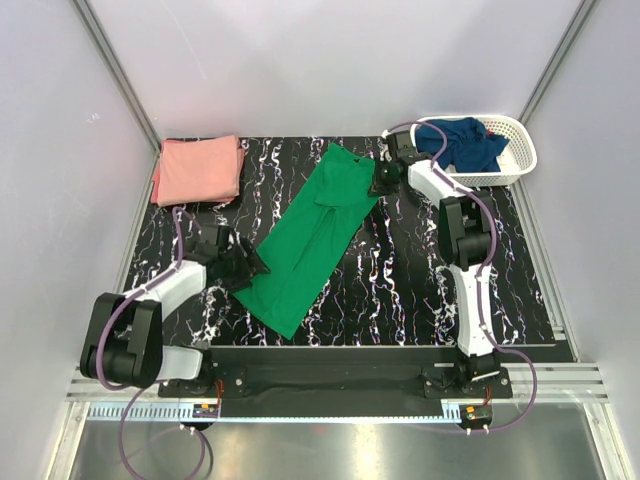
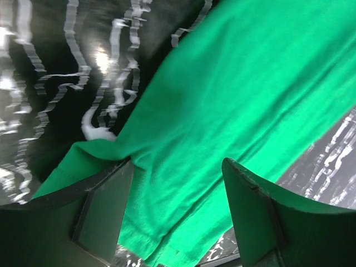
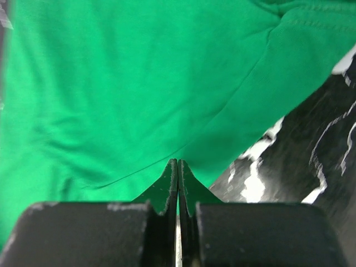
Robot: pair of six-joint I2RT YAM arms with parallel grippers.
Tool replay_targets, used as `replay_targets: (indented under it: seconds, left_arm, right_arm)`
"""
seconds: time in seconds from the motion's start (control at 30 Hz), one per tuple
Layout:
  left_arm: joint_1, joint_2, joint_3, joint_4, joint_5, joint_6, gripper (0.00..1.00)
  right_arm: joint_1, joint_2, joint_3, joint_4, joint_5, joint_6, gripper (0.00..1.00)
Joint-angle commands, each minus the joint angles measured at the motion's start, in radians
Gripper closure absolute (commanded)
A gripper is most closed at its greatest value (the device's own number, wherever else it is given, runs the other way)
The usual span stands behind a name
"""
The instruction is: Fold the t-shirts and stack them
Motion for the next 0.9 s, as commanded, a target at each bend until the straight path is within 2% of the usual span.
replay_targets:
  seconds: [0.0,0.07,0.1,0.2,0.4,0.5,0.6,0.73,0.87]
  left_arm:
    - [-0.047,-0.021,-0.087,-0.02,0.008,-0.043,0.28]
    - [-0.073,-0.058,-0.121,-0.053,-0.035,-0.079,0.28]
    - [-0.08,-0.11,-0.132,-0.063,-0.043,-0.089,0.28]
    - [-0.1,-0.19,-0.15,-0.135,-0.099,-0.146,0.29]
    - [-0.178,-0.392,-0.089,-0.221,-0.101,-0.226,0.28]
    - [-0.186,-0.434,0.007,-0.256,-0.106,-0.161,0.27]
    - [-0.177,-0.374,0.062,-0.291,-0.181,-0.047,0.23]
    - [-0.087,-0.225,0.085,-0.219,-0.112,0.053,0.24]
    - [0.011,-0.139,0.062,-0.152,-0.052,0.107,0.27]
  right_arm:
    - [0.0,0.05,0.08,-0.033,0.059,-0.122,1.0]
    - [0.0,0.114,0.173,-0.103,0.076,-0.2,1.0]
    - [0.0,0.138,0.217,-0.134,0.14,-0.216,1.0]
    - [-0.008,0.215,0.344,-0.192,0.208,-0.279,1.0]
    - [-0.041,0.295,0.516,-0.168,0.182,-0.297,1.0]
    - [-0.052,0.31,0.57,-0.153,0.151,-0.299,1.0]
    - [-0.051,0.304,0.628,-0.183,0.069,-0.268,0.99]
    - [-0.048,0.176,0.516,-0.127,-0.056,-0.15,0.97]
    - [-0.02,-0.052,0.21,0.032,-0.126,0.027,0.98]
